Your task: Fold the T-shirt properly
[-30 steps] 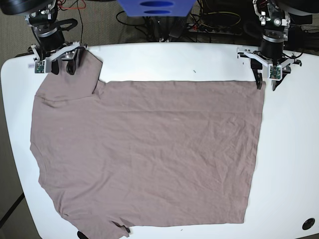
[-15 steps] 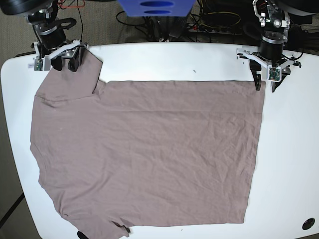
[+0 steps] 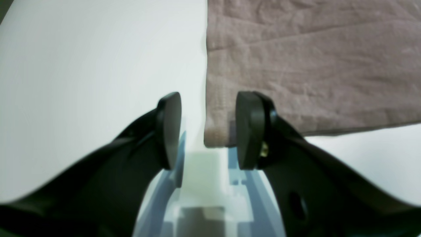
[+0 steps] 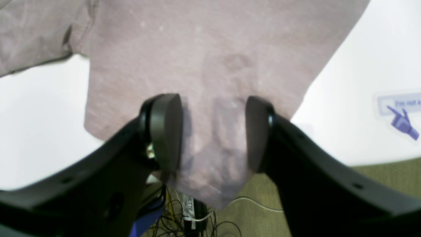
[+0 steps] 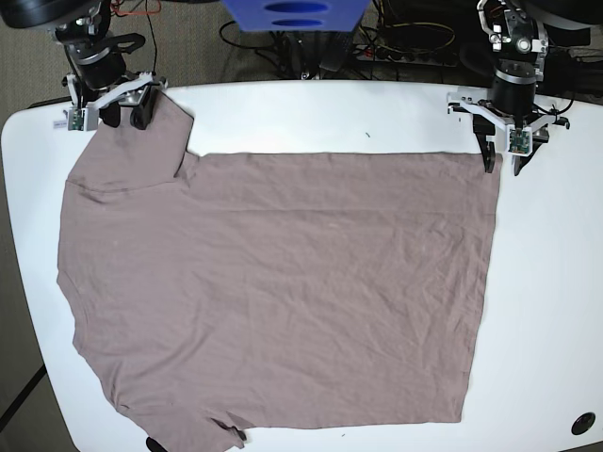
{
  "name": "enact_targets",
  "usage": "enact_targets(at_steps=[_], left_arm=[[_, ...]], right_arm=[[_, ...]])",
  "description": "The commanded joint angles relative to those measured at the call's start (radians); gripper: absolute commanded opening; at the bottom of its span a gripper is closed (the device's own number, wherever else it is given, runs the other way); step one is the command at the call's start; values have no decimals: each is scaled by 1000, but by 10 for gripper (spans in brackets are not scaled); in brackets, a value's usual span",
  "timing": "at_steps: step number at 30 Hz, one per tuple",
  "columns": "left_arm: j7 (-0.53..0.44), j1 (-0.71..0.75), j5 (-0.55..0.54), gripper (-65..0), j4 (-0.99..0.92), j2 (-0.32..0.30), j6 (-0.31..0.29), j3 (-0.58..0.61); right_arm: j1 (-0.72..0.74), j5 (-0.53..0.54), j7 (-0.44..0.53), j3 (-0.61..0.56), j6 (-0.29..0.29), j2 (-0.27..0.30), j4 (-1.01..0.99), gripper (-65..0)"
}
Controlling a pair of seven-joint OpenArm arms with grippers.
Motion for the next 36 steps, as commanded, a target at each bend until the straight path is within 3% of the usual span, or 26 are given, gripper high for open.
enact_targets(at_steps=[1, 7, 11, 17, 23, 29, 36], left_arm=[[-10, 5, -44, -370, 14, -7, 8, -9], [0, 8, -156, -230, -28, -8, 3, -28], [-5, 12, -211, -200, -34, -9, -2, -32], [7, 3, -302, -295, -39, -8, -2, -62], [34, -3, -434, -343, -60, -6, -18, -135], [64, -11, -519, -343, -94, -10, -24, -178], [82, -30, -510, -344, -123, -22, -24, -169]], right_arm=[[-7, -8, 10, 3, 6, 5, 14, -341], [-5, -5, 9, 5, 5, 7, 32, -339], [-5, -3, 10, 5, 4, 8, 33, -340], [0, 13, 16, 6, 7, 9, 23, -340], [16, 15, -32, 14, 8, 12, 18, -339], [31, 23, -86, 28, 10, 13, 19, -339], [25, 17, -90, 24, 12, 13, 20, -338]])
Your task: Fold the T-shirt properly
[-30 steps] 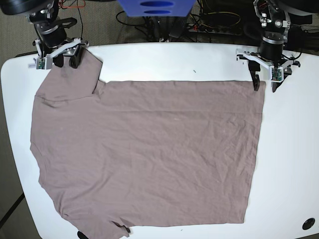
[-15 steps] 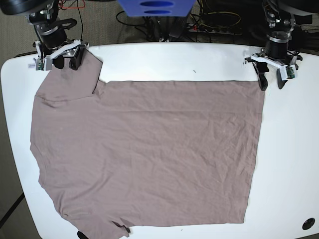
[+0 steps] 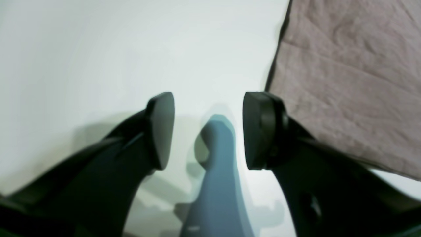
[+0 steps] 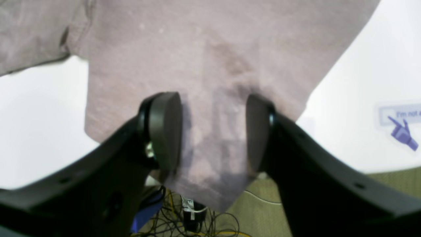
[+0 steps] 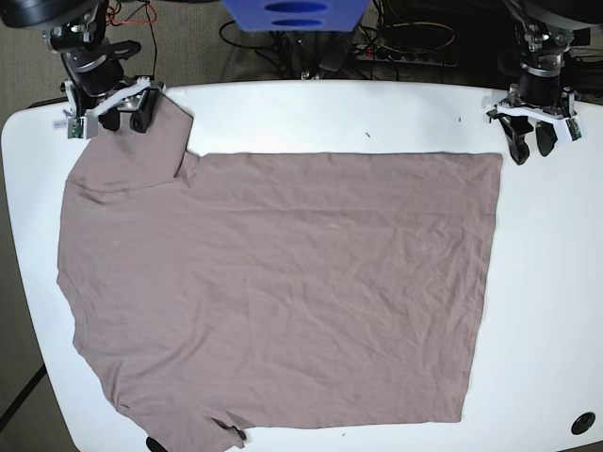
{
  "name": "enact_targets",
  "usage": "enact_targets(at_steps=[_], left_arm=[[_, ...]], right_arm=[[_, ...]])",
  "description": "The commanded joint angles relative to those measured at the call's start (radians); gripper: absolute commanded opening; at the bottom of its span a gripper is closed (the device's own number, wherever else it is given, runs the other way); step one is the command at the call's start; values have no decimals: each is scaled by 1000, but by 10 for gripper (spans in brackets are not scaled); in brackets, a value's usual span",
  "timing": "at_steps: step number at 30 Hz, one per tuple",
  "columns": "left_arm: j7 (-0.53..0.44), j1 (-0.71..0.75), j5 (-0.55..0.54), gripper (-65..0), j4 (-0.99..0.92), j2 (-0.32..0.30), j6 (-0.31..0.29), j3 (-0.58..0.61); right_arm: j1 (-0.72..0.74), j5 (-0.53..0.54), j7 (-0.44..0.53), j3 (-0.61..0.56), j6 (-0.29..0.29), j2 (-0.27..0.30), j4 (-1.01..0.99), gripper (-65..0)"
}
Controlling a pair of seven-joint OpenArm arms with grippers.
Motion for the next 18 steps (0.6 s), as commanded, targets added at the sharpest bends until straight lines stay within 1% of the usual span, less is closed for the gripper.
enact_targets(at_steps=[1, 5, 7, 11, 18], left_arm=[[-21, -1, 15, -343, 3, -15, -4, 8], [-15, -8, 44, -343, -11, -15, -4, 27], [-17, -8, 46, -343, -18, -19, -3, 64], [-10, -15, 52, -346, -31, -17, -2, 86], [1, -33, 41, -339, -42, -15, -2, 91]], right_arm=[[-14, 4, 4, 3, 5, 11, 13, -338], [-19, 1, 13, -1, 3, 9, 15, -340], [-26, -1, 26, -7, 3, 5, 13, -339], [-30, -3, 34, -9, 2, 3, 14, -339], [-27, 1, 35, -14, 5, 4, 10, -338]])
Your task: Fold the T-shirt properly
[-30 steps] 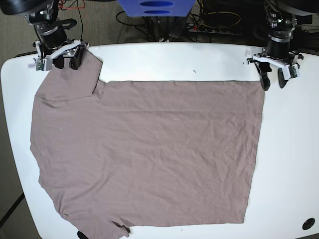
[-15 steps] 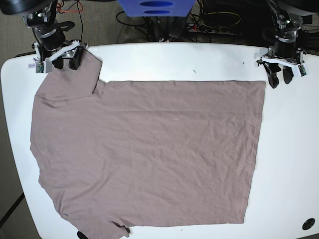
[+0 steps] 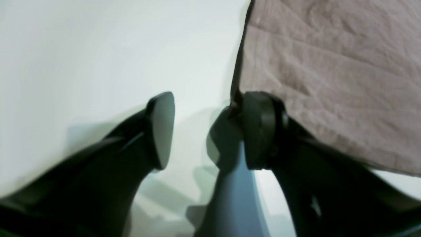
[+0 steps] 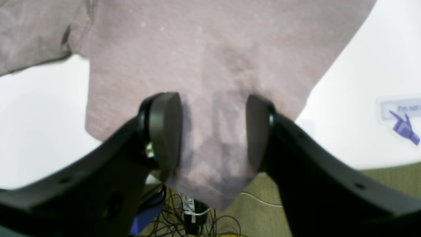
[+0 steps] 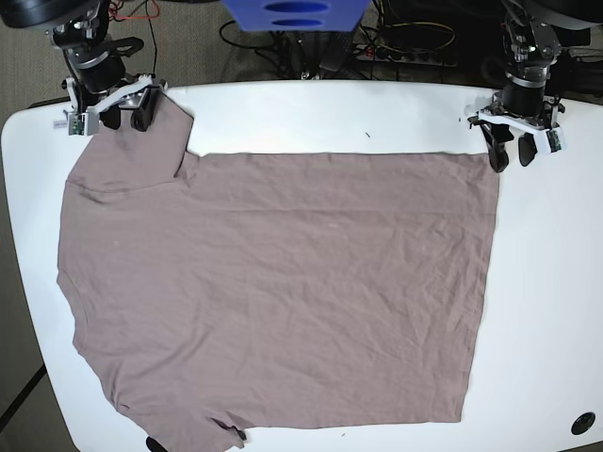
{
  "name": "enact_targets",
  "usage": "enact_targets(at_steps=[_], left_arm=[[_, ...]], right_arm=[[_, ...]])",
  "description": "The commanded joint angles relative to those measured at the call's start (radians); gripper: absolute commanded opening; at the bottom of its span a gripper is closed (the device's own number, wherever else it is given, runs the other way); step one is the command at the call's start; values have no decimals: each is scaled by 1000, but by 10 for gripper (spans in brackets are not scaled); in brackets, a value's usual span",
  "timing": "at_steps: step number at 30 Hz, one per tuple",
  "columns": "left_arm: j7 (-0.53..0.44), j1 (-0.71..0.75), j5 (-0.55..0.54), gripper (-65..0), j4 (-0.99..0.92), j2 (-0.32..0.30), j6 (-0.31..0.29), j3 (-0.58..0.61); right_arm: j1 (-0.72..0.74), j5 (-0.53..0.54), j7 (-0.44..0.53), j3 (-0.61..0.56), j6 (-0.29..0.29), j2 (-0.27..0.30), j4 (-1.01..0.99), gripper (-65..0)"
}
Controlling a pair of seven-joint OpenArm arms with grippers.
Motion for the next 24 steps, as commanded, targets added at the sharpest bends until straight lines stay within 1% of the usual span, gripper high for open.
enact_targets(at_steps=[1, 7, 17, 19, 24], left_arm=[[24, 0, -8, -339, 2, -3, -2, -2], [33, -11, -20, -341, -2, 1, -3, 6], [73, -21, -94, -341, 20, 4, -24, 9], [118, -42, -144, -344, 16, 4, -43, -24], [171, -54, -207, -350, 15, 6, -72, -46]], right_arm=[[-8, 5, -1, 0, 6, 7, 10, -338], [-7, 6, -4, -4, 5, 7, 8, -337], [-4, 5, -3, 1, 4, 7, 4, -338], [-1, 3, 3, 4, 7, 7, 7, -338], [-2, 3, 6, 3, 7, 7, 7, -338]])
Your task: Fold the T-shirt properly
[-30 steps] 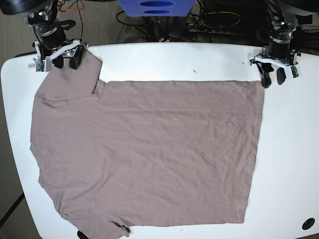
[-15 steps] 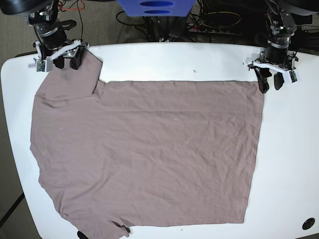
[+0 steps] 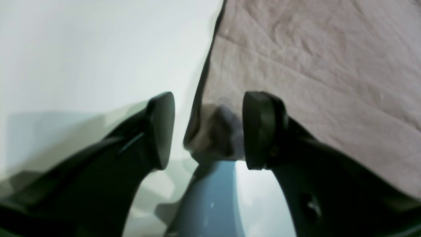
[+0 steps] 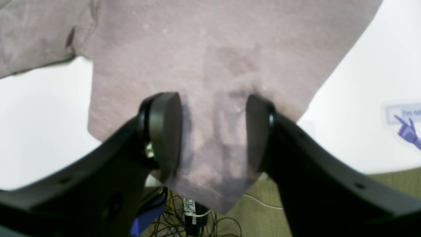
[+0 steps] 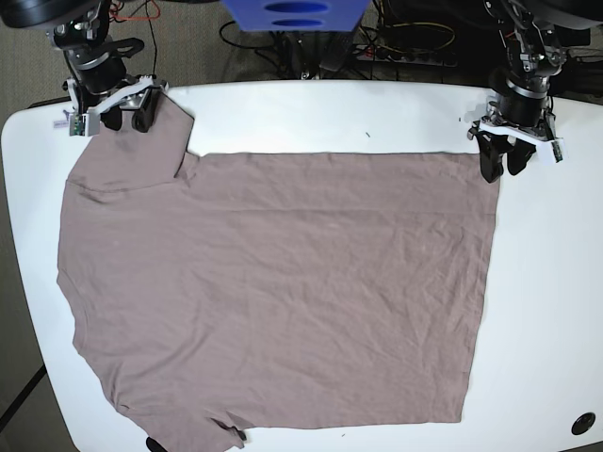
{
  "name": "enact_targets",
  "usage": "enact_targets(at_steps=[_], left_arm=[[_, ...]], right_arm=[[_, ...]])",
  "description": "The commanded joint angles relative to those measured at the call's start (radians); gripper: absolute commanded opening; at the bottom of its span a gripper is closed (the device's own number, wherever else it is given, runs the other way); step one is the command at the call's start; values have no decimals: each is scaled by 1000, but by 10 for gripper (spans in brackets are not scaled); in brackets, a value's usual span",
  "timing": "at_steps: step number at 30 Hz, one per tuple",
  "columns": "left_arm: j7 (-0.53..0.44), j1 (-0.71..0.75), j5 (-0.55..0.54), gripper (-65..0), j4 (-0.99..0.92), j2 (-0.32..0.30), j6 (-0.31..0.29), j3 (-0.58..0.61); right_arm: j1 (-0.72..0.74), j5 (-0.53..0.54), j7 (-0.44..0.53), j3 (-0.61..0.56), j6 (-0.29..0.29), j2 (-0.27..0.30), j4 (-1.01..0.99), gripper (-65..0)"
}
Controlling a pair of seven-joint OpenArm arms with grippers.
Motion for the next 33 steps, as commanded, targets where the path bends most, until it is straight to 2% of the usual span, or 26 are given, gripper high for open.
enact_targets(at_steps=[1, 7, 15, 23, 33], left_arm=[[30, 1, -38, -351, 8, -2, -17, -13], [52, -9, -55, -349, 2, -1, -32, -48], [36, -8, 2, -346, -16, 2, -14, -47], [-37, 20, 79, -346, -3, -2, 39, 47], [-63, 31, 82, -342, -27, -1, 35, 98]], right_arm=[[-8, 3, 3, 7, 6, 6, 11, -338], [-8, 2, 8, 8, 6, 8, 10, -338], [-8, 0, 9, 9, 6, 10, 12, -338], [-6, -3, 5, 5, 7, 8, 17, -338], [-3, -3, 6, 2, 6, 8, 11, -336]])
